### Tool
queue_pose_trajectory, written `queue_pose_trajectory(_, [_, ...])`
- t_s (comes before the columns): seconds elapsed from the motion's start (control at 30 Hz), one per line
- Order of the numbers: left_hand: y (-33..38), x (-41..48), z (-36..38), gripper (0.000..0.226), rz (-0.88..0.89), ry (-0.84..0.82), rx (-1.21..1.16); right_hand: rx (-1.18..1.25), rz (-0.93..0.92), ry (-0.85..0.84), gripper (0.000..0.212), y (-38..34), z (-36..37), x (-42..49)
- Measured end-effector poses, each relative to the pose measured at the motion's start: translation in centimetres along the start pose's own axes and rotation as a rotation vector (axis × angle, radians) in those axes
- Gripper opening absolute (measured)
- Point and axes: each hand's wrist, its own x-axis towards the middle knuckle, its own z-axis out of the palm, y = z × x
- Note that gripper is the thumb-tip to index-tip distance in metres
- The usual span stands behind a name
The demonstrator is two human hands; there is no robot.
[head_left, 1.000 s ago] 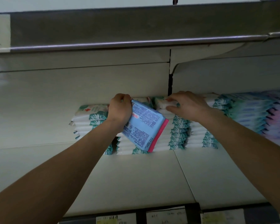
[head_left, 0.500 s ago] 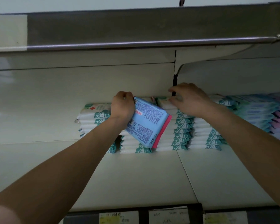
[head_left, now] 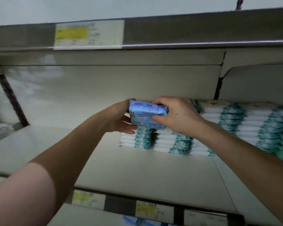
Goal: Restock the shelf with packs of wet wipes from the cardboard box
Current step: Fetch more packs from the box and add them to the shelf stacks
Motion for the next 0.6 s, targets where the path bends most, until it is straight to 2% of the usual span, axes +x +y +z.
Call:
queue_pose_trajectory(0.17, [-2.1,-0.3,-5.3,0.017,-0.115,-0.037,-0.377,0.018,-0.141,0.009,0.025,-3.4,4.5,1.6])
queue_pose_trajectory(0.33, [-5.2,0.9,-10.2,0.017,-0.155,0.009,-0.488,0.018,-0.232,-0.078,0.021,-5.3,8.8,3.4])
queue_pose_trajectory(0.47, [-7.4,2.8,-14.0,0.035,-0.189,0.037,-0.461,0.021,-0.204,-0.138,0.025,-7.2,12.4,4.5])
queue_pose_trajectory(0.6, [-9.2,4.6,-16.2,0.026,-0.228,0.045,-0.480,-0.029,-0.144,-0.169,0.021,-8.3,16.0,5.8])
